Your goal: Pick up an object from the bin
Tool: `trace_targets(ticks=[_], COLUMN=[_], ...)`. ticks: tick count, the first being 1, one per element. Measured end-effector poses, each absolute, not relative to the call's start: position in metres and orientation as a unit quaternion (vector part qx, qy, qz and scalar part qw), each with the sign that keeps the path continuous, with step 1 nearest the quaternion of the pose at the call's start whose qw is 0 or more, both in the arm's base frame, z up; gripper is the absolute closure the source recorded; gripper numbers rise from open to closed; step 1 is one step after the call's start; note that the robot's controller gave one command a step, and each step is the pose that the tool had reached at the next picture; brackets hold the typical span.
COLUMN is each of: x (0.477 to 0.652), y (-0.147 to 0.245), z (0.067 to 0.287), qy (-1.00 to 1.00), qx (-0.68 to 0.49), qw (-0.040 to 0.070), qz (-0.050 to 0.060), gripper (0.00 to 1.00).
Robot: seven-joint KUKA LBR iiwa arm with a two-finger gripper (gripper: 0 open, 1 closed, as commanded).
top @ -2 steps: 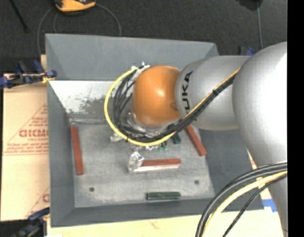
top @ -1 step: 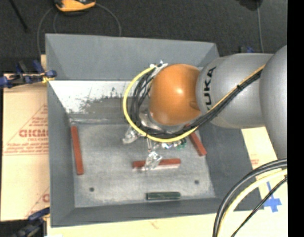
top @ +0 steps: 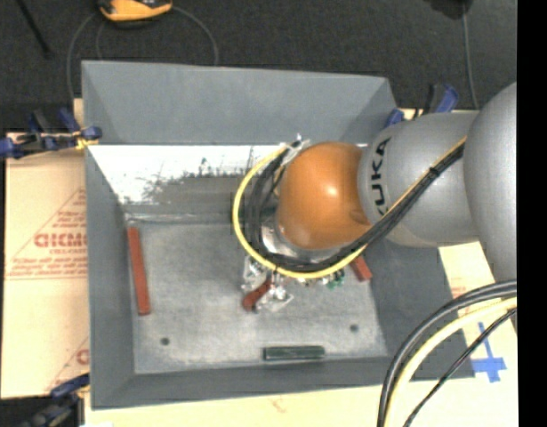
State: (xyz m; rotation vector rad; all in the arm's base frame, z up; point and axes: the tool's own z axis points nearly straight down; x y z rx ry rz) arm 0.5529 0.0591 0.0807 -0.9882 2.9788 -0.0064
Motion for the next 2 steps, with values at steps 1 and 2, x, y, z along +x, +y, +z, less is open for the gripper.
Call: trace_targets(ticks=[1, 2], x=[0.553, 0.574], y=[0.059, 0.054], z=[0.081, 0.265], qy=[0.949, 0.944], qx=[-0.315, -0.331], qw=[0.002, 0.001], qz=[-0.002, 0.0], gripper=[1.0, 1.0])
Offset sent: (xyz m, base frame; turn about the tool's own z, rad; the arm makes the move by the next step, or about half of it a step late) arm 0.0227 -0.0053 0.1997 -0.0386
